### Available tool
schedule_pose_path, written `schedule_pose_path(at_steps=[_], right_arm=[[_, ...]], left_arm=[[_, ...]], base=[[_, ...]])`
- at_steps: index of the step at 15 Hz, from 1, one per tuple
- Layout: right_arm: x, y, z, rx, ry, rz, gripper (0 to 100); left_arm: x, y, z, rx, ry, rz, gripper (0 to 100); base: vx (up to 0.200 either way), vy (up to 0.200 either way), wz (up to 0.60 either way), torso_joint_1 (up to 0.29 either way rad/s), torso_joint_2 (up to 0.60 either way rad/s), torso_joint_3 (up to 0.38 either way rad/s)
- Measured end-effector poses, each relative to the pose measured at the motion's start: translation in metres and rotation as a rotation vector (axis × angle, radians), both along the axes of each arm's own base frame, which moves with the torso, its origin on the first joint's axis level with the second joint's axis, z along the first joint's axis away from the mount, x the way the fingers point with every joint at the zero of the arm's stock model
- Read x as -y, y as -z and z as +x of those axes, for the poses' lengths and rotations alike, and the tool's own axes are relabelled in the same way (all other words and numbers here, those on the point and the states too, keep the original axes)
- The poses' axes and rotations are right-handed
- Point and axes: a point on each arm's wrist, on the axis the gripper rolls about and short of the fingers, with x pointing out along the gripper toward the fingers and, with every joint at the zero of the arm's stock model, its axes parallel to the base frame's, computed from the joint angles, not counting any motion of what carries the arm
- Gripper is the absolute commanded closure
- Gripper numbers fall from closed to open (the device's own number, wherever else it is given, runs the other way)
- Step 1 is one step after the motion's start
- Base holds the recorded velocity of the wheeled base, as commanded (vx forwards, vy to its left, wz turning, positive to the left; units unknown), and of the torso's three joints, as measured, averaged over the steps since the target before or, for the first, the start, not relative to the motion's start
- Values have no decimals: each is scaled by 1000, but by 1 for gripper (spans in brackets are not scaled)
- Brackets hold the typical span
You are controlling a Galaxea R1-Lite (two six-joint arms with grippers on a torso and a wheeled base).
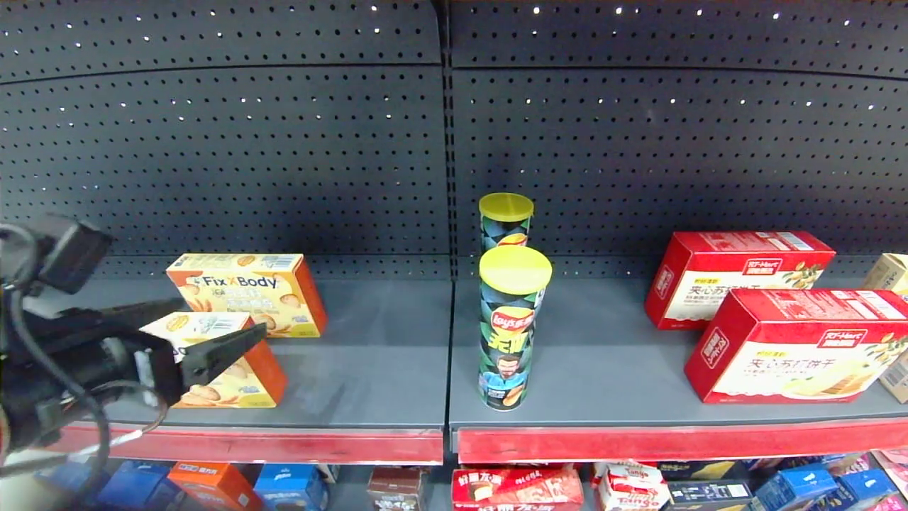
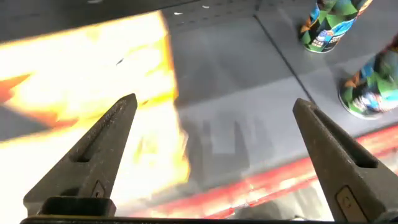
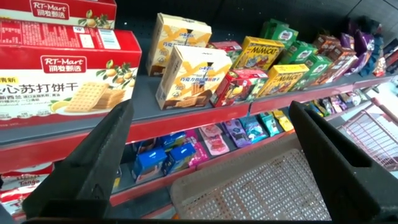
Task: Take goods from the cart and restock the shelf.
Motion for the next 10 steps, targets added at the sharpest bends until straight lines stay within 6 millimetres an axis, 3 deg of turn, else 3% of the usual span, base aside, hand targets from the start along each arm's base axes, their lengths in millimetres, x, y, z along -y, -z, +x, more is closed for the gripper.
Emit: schedule_pose_path(at_steps=[2,6,10], right_arm=[[0,2,1,-4,-8,2,0],[1,-5,6,26,-16,-8,0],[1,-13,6,39,-11,-20,0]], left_arm=[[-11,7,-50,42,-55,-34,0],[-18,50,-134,135,-146,-63,0],[-17,82,-168,226,-221,-65,0]], base=[[0,0,0,0,0,0],[0,0,0,0,0,0],[0,0,0,0,0,0]])
